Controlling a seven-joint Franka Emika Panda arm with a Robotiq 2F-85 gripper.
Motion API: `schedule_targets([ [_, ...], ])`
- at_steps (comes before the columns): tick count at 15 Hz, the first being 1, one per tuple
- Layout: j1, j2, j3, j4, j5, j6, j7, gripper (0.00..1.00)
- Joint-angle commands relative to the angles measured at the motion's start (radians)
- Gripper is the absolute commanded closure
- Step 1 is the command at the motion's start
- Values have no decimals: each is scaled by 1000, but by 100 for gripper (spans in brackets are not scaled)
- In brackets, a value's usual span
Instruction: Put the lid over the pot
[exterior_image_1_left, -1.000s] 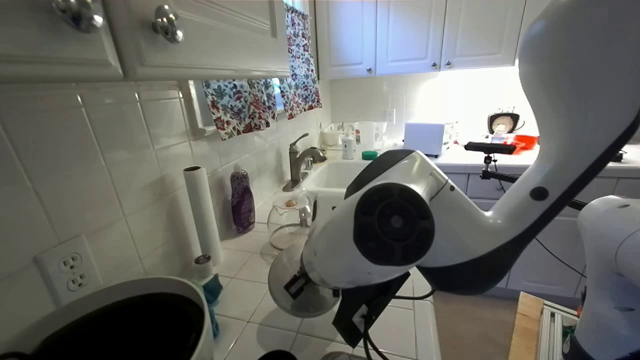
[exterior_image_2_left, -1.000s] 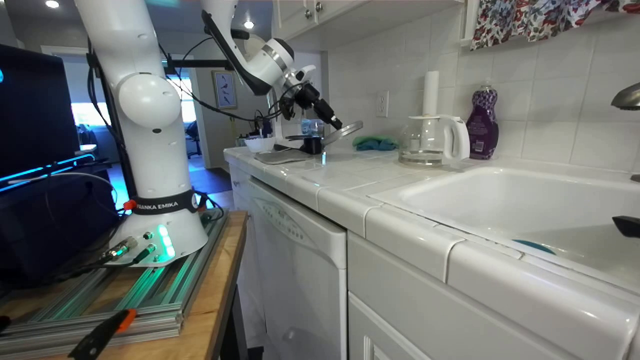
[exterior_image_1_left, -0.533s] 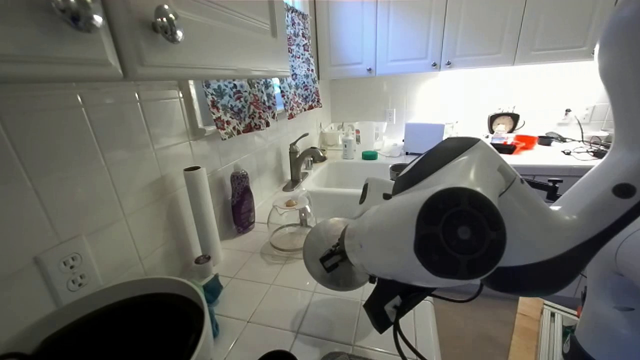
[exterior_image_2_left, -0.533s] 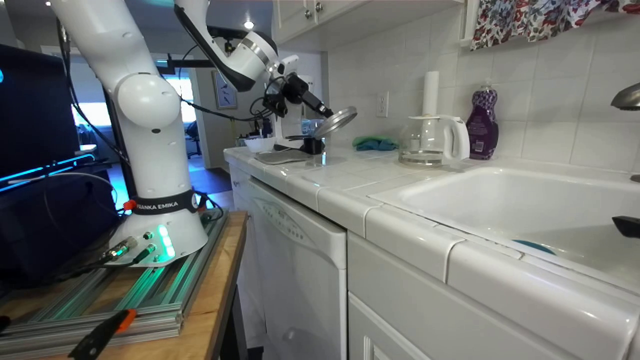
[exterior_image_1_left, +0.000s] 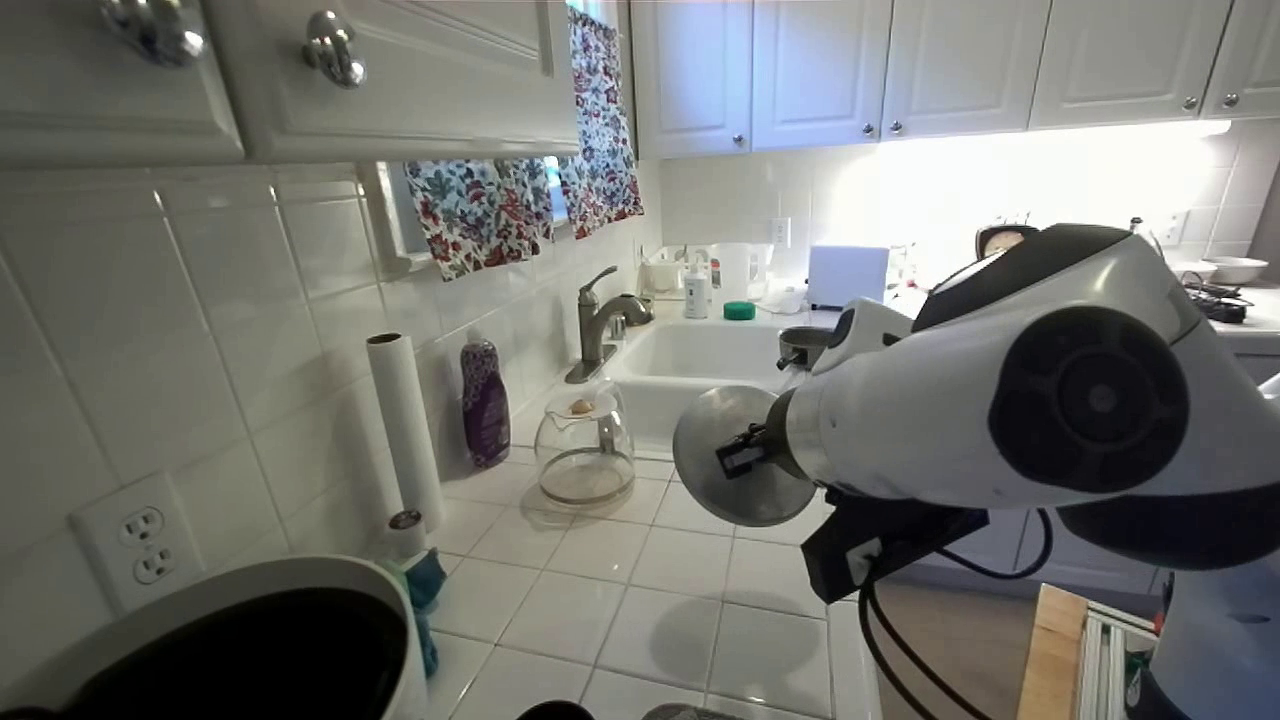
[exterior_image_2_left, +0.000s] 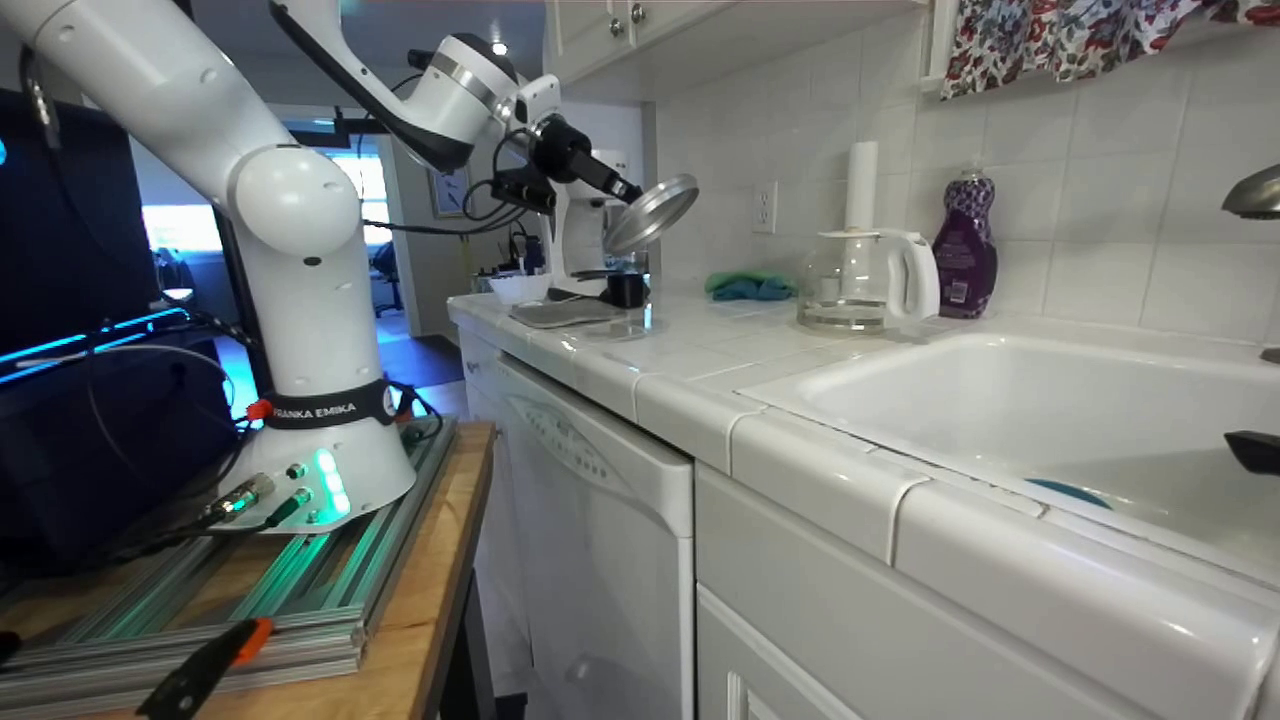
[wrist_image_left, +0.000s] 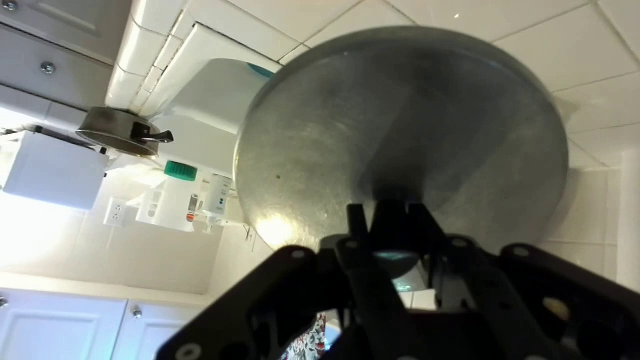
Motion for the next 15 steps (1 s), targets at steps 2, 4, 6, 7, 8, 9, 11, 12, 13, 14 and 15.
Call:
schedule_targets([
  [2, -16, -20, 15, -11, 10, 9, -8, 74],
  [4, -33, -5, 28, 4, 0, -17, 5, 94],
  [6, -68, -17, 40, 21, -9, -77, 32, 94],
  [7, -89, -31, 37, 31, -6, -116, 51, 94],
  [8, -104, -41, 26, 44, -5, -146, 57, 94],
  [9, -121, -43, 21, 63, -7, -182, 67, 94],
  [11, -156, -39, 23, 108, -16, -258, 96, 94],
  [12, -169, -45, 21, 126, -19, -291, 111, 94],
  [13, -181, -53, 15, 143, -21, -324, 124, 94],
  [14, -191, -66, 5, 158, -31, -347, 137, 94],
  [15, -196, -85, -15, 171, -34, -358, 150, 94],
])
